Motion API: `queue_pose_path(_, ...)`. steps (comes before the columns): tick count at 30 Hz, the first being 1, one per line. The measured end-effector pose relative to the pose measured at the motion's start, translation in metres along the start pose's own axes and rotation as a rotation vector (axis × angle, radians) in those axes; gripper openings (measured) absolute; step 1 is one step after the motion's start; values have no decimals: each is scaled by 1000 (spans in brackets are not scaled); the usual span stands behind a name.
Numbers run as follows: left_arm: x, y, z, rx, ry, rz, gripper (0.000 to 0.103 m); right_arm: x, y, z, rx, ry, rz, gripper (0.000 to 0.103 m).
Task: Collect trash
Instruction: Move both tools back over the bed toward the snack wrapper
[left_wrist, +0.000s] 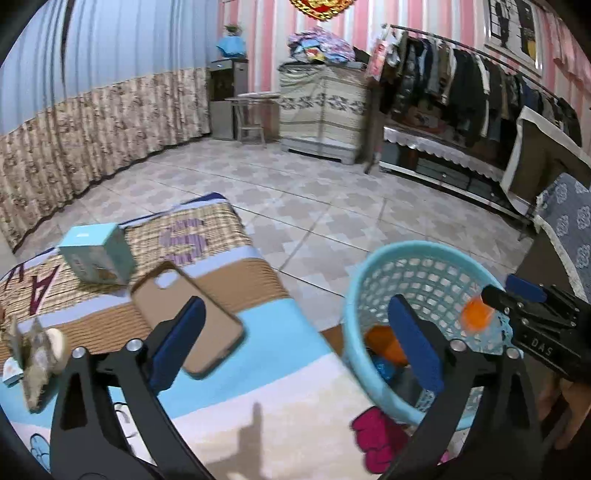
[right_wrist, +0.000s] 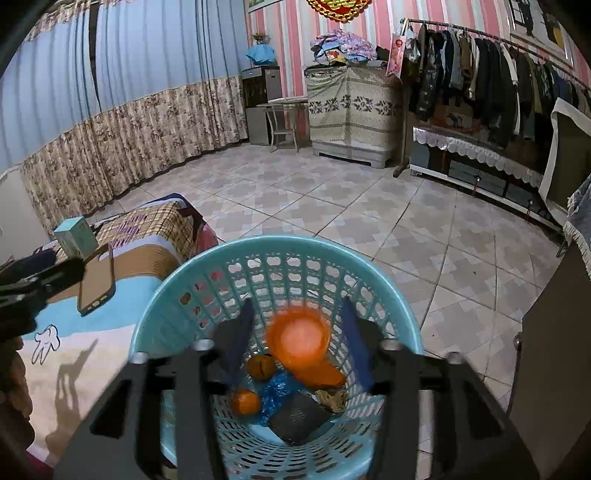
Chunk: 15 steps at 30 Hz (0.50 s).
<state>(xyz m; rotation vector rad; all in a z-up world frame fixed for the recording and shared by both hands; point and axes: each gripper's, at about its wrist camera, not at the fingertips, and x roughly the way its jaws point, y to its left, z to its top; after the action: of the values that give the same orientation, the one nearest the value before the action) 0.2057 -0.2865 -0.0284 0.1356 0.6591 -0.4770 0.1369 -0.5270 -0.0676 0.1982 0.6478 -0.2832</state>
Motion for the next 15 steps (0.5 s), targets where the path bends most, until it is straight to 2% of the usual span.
queue_pose_path(3,-3,12,1,-9,6,11,97,2,6,-1,1,7,-13,74)
queue_pose_path(5,-7,24,-2,-19,8,31,97,1,10,-2,14,8,-11,87)
queue_pose_path(8,-14,39,-2,-34,2,47,97,2,14,-5,32,9,-14,95)
queue_pose_path(15,-33,80,-4,-63,-22,126,97,1,41,-4,14,14,-8,96)
